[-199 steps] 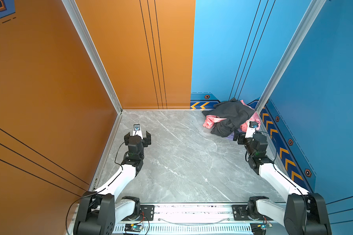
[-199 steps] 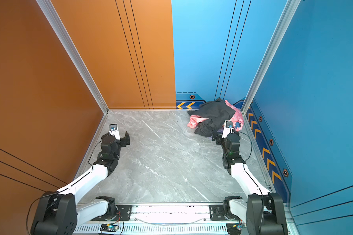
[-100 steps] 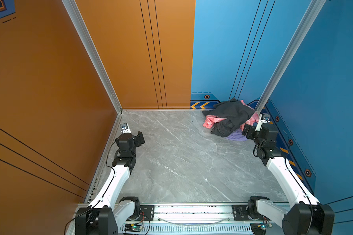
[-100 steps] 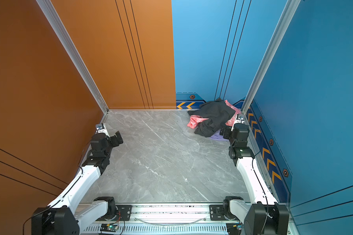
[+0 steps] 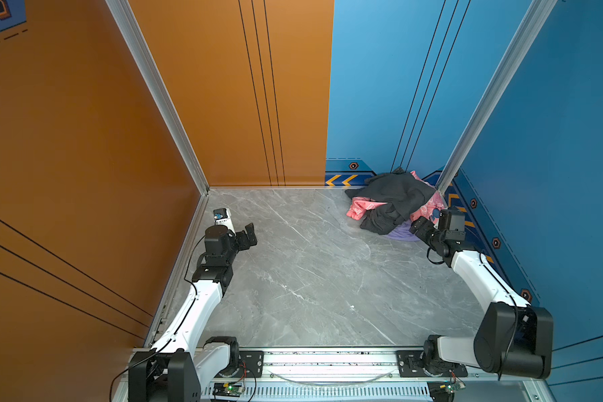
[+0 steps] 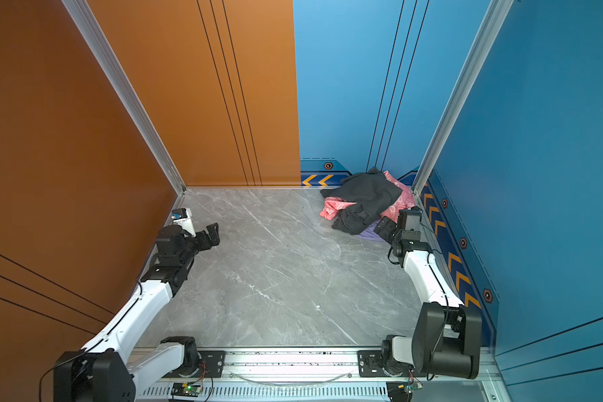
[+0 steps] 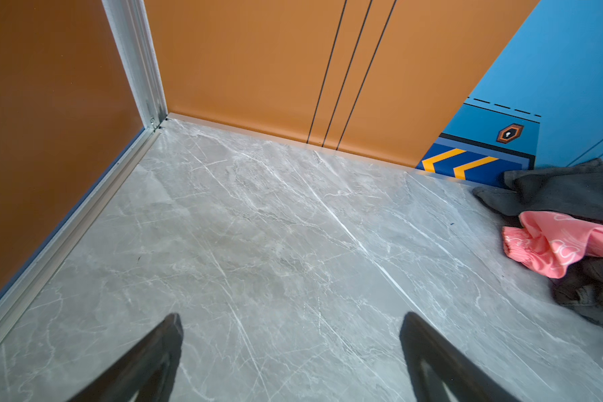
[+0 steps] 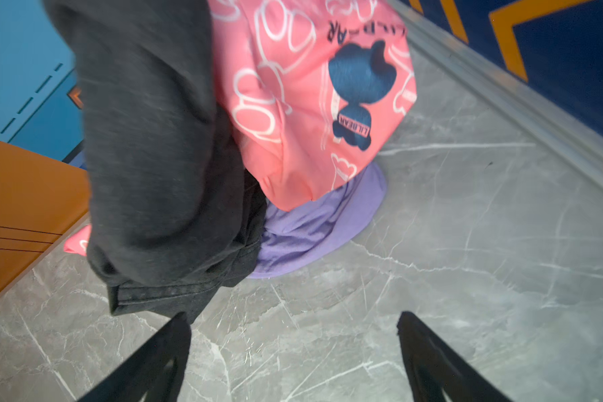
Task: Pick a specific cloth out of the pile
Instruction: 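Reach the right gripper into the pile toward the lavender shirt while raising the left arm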
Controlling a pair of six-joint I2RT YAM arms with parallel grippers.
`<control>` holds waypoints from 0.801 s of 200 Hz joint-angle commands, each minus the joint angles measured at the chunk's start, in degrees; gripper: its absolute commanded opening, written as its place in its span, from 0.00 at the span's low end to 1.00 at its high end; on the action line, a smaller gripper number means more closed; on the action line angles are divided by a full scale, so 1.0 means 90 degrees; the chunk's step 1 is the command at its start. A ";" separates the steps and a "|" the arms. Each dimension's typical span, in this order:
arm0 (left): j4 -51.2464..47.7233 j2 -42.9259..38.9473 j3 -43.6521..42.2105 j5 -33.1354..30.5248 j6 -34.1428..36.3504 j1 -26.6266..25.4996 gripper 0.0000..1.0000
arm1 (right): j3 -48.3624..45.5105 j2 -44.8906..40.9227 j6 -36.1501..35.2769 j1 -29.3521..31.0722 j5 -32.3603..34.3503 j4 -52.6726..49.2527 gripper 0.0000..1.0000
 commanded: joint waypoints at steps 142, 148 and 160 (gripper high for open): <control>-0.0080 0.0272 0.0355 0.0499 0.0018 -0.0392 0.98 | 0.0122 0.2442 0.3253 -0.0056 -0.0017 0.1589 0.39; -0.0080 0.0276 0.0355 0.0489 0.0018 -0.0401 0.98 | 0.0149 0.2505 0.3251 -0.0061 -0.0014 0.1618 0.39; -0.0082 0.0281 0.0365 0.0478 0.0018 -0.0411 0.98 | 0.0198 0.2605 0.3250 -0.0061 -0.0023 0.1701 0.39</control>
